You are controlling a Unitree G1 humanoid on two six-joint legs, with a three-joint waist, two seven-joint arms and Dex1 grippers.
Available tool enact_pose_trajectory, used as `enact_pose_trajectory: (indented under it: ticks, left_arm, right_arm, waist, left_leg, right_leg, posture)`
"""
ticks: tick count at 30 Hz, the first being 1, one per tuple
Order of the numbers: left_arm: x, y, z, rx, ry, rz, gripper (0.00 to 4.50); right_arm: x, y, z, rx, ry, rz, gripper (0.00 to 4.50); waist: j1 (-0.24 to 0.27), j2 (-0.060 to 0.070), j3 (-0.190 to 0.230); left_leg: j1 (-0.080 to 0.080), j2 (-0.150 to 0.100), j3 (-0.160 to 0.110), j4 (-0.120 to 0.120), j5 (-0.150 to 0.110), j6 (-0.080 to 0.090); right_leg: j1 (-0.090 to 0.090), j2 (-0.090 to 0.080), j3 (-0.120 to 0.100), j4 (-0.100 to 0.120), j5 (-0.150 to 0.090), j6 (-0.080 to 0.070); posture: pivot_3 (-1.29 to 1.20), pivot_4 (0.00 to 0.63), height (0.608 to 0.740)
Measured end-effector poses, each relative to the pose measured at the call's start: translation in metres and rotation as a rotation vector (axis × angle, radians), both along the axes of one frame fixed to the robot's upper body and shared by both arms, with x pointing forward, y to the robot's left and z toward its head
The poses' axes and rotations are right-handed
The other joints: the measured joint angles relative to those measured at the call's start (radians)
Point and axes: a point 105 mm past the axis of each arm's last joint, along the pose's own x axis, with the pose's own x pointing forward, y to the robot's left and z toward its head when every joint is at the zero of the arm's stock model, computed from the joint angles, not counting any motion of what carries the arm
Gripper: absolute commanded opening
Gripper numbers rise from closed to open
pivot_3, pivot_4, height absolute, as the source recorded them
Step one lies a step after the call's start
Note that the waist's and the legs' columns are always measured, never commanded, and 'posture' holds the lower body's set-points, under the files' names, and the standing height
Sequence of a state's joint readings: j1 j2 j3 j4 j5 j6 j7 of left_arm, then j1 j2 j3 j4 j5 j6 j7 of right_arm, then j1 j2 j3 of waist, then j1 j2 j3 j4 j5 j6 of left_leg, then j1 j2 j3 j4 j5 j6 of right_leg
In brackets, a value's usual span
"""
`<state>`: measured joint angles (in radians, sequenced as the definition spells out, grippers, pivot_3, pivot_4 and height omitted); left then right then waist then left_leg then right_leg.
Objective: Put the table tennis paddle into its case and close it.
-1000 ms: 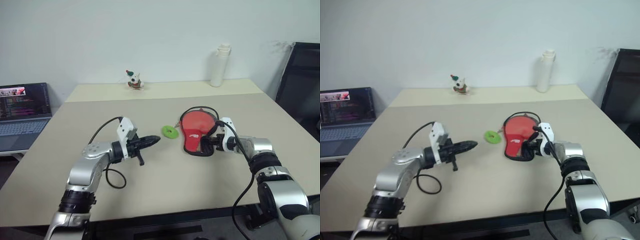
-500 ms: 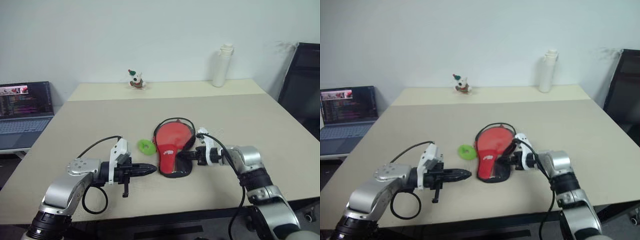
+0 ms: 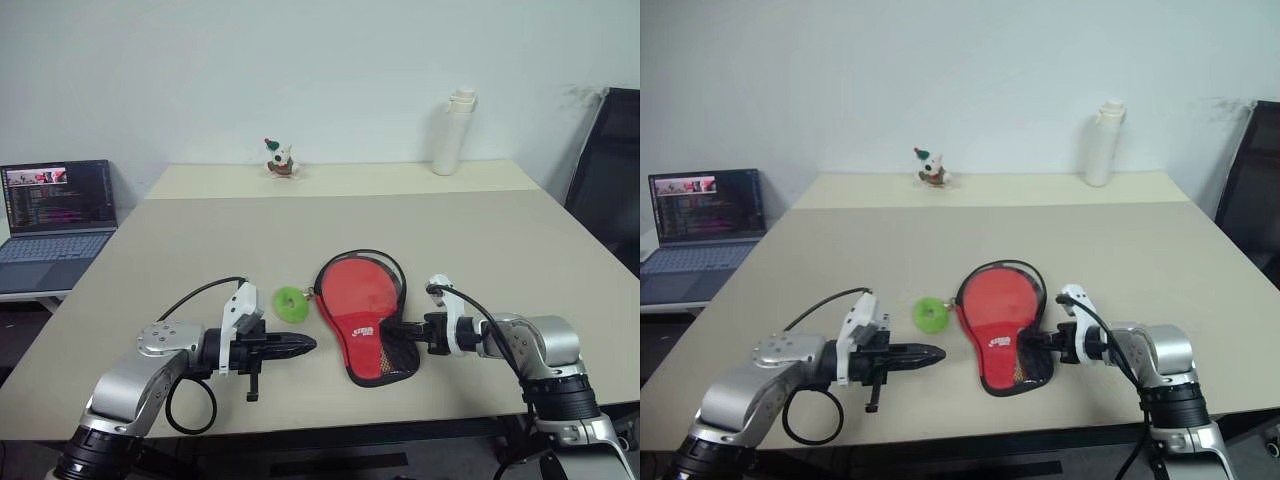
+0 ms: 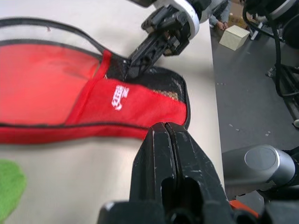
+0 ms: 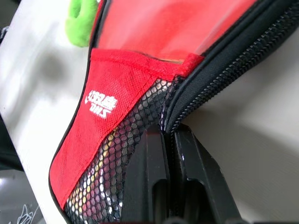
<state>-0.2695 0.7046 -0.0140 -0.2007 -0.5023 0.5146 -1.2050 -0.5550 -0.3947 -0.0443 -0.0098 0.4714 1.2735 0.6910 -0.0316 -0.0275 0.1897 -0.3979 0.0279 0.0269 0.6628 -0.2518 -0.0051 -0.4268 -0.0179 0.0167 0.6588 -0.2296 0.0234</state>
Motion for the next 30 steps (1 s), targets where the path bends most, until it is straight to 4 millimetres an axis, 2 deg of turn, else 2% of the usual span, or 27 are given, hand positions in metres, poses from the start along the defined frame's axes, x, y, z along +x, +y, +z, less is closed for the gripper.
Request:
enact_pose_trajectory:
  ticks: [10, 22, 30]
  left_arm:
    - [0.002, -0.001, -0.002, 0.005, -0.007, -0.013, 0.00]
    - [0.002, -0.002, -0.002, 0.004, -0.013, -0.015, 0.00]
    - [0.003, -0.003, -0.001, 0.005, -0.016, -0.021, 0.00]
  right_arm:
    - [-0.024, 0.016, -0.001, 0.038, 0.035, 0.020, 0.03]
    - [-0.032, 0.013, -0.002, 0.038, 0.049, 0.002, 0.03]
    - [-0.048, 0.018, -0.005, 0.058, 0.075, 0.023, 0.03]
  waist:
    - [0.000, 0.000, 0.000]
    - [0.000, 0.000, 0.000]
    - [-0.001, 0.000, 0.000]
  left_leg:
    - [-0.001, 0.000, 0.000, 0.000, 0.000, 0.000]
    - [-0.001, 0.000, 0.000, 0.000, 0.000, 0.000]
    - [-0.001, 0.001, 0.000, 0.000, 0.000, 0.000]
  right_leg:
    - [0.000, 0.000, 0.000, -0.001, 0.000, 0.000]
    - [0.000, 0.000, 0.000, -0.001, 0.000, 0.000]
    - [0.000, 0.000, 0.000, -0.001, 0.000, 0.000]
  posture:
    - [0.00, 0.150, 0.740]
    - [0.00, 0.150, 0.740]
    - [0.00, 0.150, 0.740]
